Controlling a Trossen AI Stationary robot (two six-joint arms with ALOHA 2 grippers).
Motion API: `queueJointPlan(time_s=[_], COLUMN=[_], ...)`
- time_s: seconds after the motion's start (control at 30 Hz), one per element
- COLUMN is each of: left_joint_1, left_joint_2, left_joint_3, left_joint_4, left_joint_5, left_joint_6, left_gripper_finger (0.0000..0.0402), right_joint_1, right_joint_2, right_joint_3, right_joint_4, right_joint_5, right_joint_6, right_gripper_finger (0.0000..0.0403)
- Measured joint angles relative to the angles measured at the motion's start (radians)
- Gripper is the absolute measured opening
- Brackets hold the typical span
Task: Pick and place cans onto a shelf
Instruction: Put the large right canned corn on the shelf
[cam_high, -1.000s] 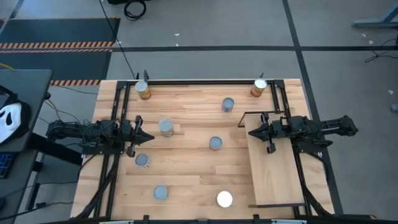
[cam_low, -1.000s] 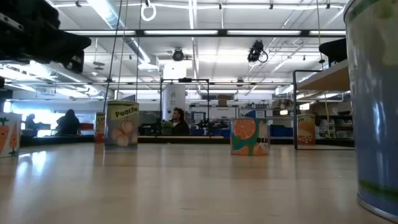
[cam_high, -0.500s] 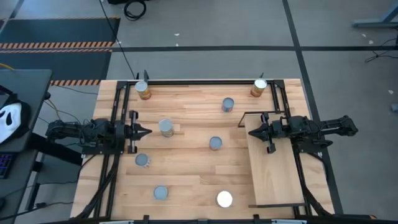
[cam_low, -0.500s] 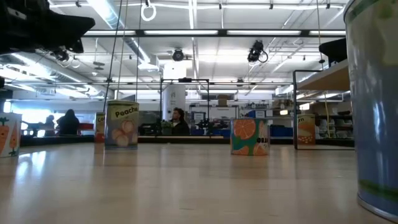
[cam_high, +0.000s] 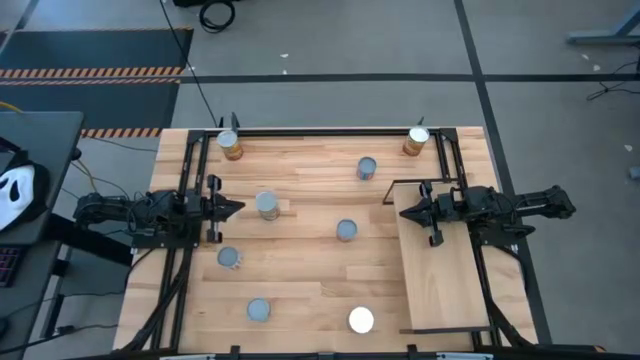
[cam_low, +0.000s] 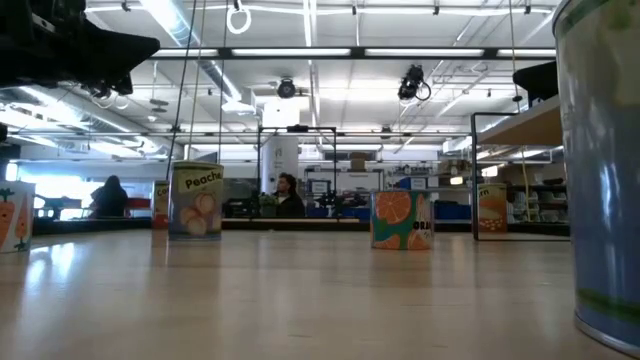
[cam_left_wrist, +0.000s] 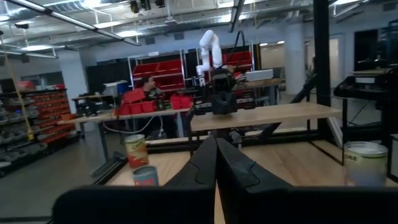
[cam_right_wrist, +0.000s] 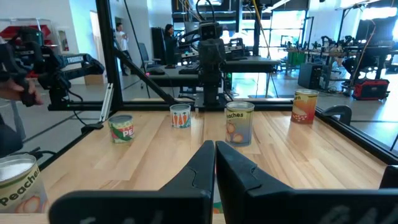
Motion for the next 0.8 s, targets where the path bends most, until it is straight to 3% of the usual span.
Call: queueJointPlan(time_s=[0.13,0.37,0.6,0.7,0.8], left_joint_1=[0.0,0.0,0.0,0.0,0.0], left_joint_2=[0.0,0.0,0.0,0.0,0.0], left_joint_3=[0.0,0.0,0.0,0.0,0.0], left_joint_4=[-0.005,-0.009,-0.01,-0.01,-0.01], left_joint_5=[-0.033,-0.036,-0.035,-0.035,-0.035], left_joint_6=[0.0,-0.002,-0.002,-0.003,-0.004], left_gripper_finger=[0.0009,0.0009,0.0009,0.0009,0.0009], right_joint_1=[0.0,0.0,-0.004,-0.005,-0.006], right_joint_2=[0.0,0.0,0.0,0.002,0.008], right_joint_3=[0.0,0.0,0.001,0.023,0.095], right_joint_4=[0.046,0.253,0.506,0.609,0.596], right_joint_5=[0.082,0.057,0.107,0.248,0.385], right_joint_6=[-0.027,0.02,0.34,0.441,0.375], right_gripper_finger=[0.0022,0.0022,0.002,0.0011,0.0005])
